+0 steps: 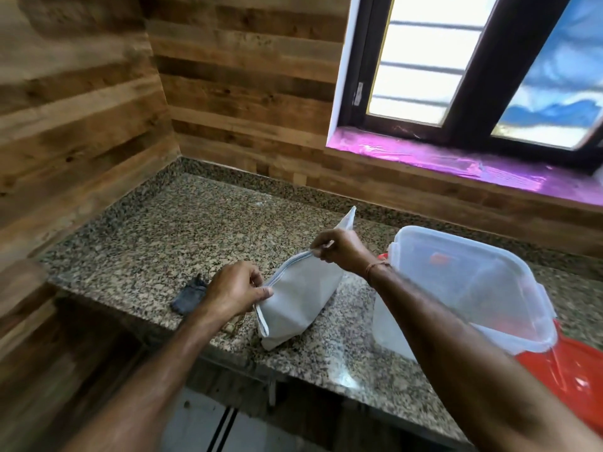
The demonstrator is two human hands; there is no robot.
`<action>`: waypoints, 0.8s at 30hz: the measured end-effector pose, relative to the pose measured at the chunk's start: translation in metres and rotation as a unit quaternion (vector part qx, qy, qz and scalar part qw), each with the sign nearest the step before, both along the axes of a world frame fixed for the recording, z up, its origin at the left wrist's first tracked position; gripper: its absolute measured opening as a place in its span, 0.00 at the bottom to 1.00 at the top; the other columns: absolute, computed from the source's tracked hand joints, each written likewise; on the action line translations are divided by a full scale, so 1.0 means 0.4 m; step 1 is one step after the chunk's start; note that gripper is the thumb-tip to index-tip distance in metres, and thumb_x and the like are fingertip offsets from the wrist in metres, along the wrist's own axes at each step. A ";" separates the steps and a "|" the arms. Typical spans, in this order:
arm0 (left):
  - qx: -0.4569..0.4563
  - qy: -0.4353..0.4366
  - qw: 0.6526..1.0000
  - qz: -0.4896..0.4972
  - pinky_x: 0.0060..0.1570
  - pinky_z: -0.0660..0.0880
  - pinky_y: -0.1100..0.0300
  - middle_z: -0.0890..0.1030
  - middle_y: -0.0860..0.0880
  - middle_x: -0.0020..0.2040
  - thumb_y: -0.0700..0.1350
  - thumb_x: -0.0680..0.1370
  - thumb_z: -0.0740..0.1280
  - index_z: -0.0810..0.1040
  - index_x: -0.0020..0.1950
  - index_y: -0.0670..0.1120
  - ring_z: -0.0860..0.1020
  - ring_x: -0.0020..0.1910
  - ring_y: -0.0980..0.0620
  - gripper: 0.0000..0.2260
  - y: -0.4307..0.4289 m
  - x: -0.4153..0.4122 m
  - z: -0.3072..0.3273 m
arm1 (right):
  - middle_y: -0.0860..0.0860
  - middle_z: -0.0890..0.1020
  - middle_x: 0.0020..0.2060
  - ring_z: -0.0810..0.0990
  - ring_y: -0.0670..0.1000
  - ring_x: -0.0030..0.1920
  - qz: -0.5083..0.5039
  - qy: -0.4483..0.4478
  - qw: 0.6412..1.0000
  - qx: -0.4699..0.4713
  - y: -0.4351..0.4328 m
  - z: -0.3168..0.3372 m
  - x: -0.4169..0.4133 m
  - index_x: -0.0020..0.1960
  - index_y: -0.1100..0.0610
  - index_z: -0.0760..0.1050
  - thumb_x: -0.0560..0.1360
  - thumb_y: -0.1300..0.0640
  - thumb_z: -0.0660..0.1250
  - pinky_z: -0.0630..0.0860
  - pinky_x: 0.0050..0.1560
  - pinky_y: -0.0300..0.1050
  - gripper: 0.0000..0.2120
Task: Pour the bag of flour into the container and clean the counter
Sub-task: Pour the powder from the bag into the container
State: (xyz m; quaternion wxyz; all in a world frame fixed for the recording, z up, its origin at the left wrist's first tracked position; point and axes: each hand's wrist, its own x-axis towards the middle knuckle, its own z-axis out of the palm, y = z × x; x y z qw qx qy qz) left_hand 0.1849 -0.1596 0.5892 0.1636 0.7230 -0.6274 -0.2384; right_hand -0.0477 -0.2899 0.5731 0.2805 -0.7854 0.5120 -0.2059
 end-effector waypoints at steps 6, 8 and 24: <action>0.080 0.151 0.985 0.024 0.34 0.79 0.60 0.85 0.44 0.44 0.36 0.76 0.74 0.83 0.48 0.43 0.84 0.39 0.50 0.03 0.015 0.020 0.037 | 0.46 0.81 0.50 0.77 0.30 0.41 0.106 -0.009 0.994 -0.017 0.125 -0.020 0.073 0.59 0.59 0.83 0.74 0.64 0.76 0.75 0.42 0.24 0.14; 0.098 0.254 0.960 0.057 0.39 0.81 0.57 0.85 0.42 0.47 0.33 0.76 0.73 0.82 0.53 0.40 0.83 0.39 0.50 0.08 0.012 0.031 0.048 | 0.46 0.83 0.50 0.79 0.33 0.42 0.137 -0.028 0.990 -0.018 0.142 -0.022 0.093 0.59 0.56 0.84 0.74 0.62 0.77 0.74 0.42 0.26 0.14; -0.089 0.339 0.910 0.222 0.36 0.75 0.61 0.82 0.51 0.44 0.47 0.80 0.71 0.81 0.56 0.47 0.79 0.40 0.53 0.07 0.100 -0.027 -0.034 | 0.55 0.84 0.36 0.79 0.48 0.35 0.069 -0.274 0.939 0.197 0.204 -0.036 0.166 0.46 0.65 0.83 0.77 0.59 0.73 0.73 0.32 0.38 0.08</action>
